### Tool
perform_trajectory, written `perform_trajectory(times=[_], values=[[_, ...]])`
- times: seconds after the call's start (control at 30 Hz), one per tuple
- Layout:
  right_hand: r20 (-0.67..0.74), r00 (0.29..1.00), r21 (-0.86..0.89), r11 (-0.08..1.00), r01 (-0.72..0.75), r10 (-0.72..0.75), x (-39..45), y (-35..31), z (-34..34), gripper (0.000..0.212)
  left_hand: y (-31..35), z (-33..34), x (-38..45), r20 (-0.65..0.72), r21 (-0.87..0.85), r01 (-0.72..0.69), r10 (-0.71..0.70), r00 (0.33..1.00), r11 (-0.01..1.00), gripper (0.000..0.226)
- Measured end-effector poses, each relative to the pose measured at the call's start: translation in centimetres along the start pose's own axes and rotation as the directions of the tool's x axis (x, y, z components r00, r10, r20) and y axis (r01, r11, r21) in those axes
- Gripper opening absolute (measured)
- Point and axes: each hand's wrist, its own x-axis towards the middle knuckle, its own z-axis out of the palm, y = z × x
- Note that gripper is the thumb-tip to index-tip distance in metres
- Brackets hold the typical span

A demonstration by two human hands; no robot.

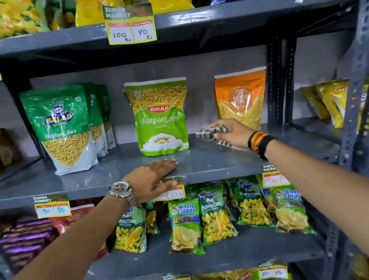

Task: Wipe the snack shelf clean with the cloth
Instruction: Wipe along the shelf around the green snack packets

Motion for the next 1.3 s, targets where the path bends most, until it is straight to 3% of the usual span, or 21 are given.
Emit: perform_trajectory(times=[0.27,0.57,0.73,1.1,1.3], values=[[-0.143,0.989,-0.200,0.977,-0.072,0.044,10.0,2.5,2.9,0.028,-0.9,1.5,3.2,0.018,-0.025,-0.189,0.190,0.982,0.982,0.067],[-0.079,0.983,-0.450,0.874,-0.182,0.164,20.8,6.8,5.0,0.036,-1.7,2.5,3.5,-0.013,-0.057,-0.231,0.230,0.973,0.971,0.070],[0.086,0.980,-0.572,0.814,-0.100,0.181,24.1,8.4,7.0,0.034,-2.0,2.8,3.5,-0.020,-0.039,-0.230,0.229,0.973,0.972,0.069],[0.290,0.957,-0.459,0.878,0.135,0.005,17.6,6.8,6.7,0.033,-2.1,3.0,3.6,0.012,-0.040,-0.216,0.217,0.976,0.976,0.068],[0.438,0.899,-0.306,0.938,0.162,-0.012,11.0,5.3,3.0,0.035,-1.9,2.7,3.6,0.022,-0.020,-0.203,0.203,0.979,0.979,0.069]])
